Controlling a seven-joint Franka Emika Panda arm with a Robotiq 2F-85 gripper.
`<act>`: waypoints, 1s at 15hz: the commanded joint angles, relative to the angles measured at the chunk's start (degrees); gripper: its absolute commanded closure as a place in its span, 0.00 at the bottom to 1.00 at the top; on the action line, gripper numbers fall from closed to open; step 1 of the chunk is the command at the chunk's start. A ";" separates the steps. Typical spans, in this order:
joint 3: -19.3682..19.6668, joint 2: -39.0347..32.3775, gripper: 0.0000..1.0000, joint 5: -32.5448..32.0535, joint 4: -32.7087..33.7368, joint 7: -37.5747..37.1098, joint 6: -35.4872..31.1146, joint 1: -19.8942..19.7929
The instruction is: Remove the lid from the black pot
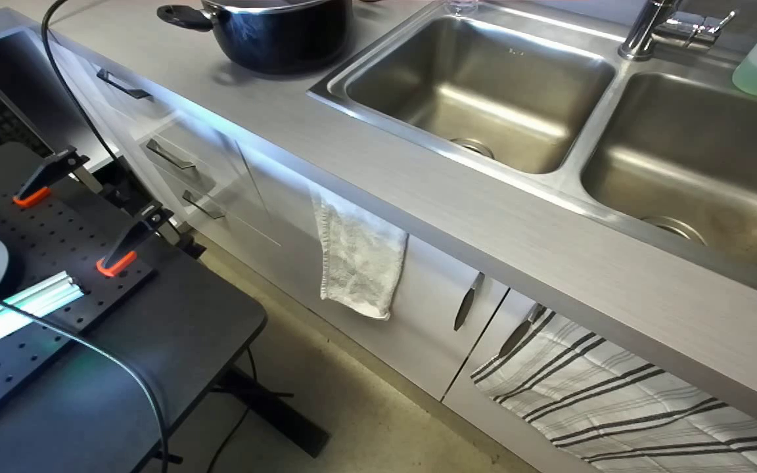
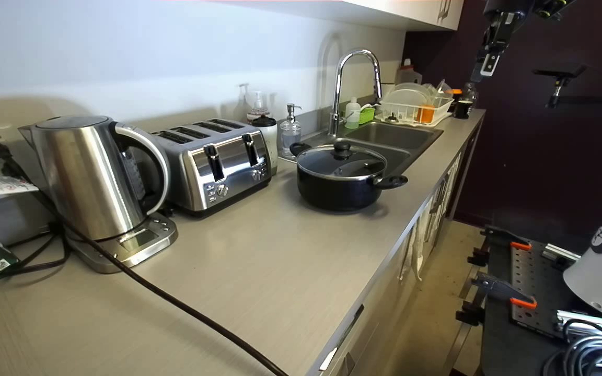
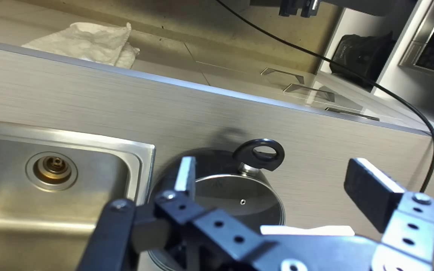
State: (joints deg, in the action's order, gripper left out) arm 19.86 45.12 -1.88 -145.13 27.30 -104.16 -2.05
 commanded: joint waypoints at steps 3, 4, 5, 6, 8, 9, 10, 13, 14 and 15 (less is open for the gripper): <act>-0.53 -0.21 0.00 0.45 0.11 0.39 0.11 -0.66; -0.53 -0.21 0.00 0.44 0.11 0.39 0.11 -0.66; -0.53 -0.21 0.00 0.44 0.11 0.39 0.11 -0.66; -0.53 -0.21 0.00 0.45 0.11 0.39 0.11 -0.66; -0.42 -0.99 0.00 0.74 0.13 0.53 -0.70 -0.28; -0.58 -1.74 0.00 0.69 0.08 0.72 -1.64 0.07; -0.83 -2.86 0.00 0.72 0.20 0.70 -2.45 0.45; -2.25 -6.26 0.00 0.28 -0.03 0.24 -7.42 1.04; -2.82 -7.52 0.00 0.04 -0.14 0.29 -9.63 1.24; -3.29 -9.11 0.00 0.08 -0.01 0.37 -11.34 1.58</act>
State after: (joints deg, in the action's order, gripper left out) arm 18.05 40.27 -1.81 -145.48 27.30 -110.90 -1.09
